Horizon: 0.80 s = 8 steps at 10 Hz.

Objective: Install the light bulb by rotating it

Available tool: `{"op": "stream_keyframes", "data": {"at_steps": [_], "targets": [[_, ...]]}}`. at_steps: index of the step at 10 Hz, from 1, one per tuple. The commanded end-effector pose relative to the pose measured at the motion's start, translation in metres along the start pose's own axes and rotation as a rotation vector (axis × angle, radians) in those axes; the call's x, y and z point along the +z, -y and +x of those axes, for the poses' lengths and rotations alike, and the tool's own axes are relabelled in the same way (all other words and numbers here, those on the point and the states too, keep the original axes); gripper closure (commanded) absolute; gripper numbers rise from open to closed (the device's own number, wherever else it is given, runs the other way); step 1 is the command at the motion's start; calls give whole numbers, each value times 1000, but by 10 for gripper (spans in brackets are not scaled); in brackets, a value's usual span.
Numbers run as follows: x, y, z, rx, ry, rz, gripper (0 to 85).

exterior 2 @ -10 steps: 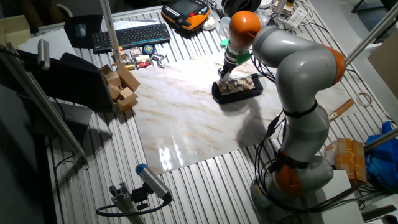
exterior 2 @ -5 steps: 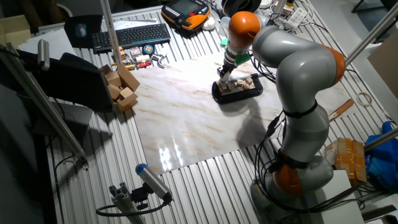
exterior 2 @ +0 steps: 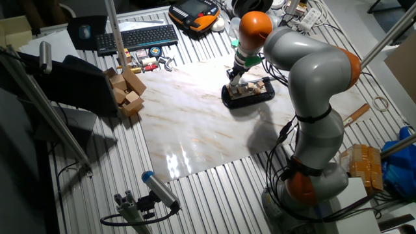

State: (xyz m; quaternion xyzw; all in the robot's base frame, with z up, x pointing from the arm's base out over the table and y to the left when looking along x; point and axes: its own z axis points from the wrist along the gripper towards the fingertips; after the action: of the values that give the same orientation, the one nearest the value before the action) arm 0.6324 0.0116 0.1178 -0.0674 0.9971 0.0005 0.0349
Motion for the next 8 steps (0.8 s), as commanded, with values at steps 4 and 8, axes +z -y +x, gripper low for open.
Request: {"op": "stream_keyframes", "data": {"at_steps": [4, 8], "targets": [[0, 0, 0, 43, -1, -5, 680], [-1, 0, 0, 98, -6, -4, 680]]}}
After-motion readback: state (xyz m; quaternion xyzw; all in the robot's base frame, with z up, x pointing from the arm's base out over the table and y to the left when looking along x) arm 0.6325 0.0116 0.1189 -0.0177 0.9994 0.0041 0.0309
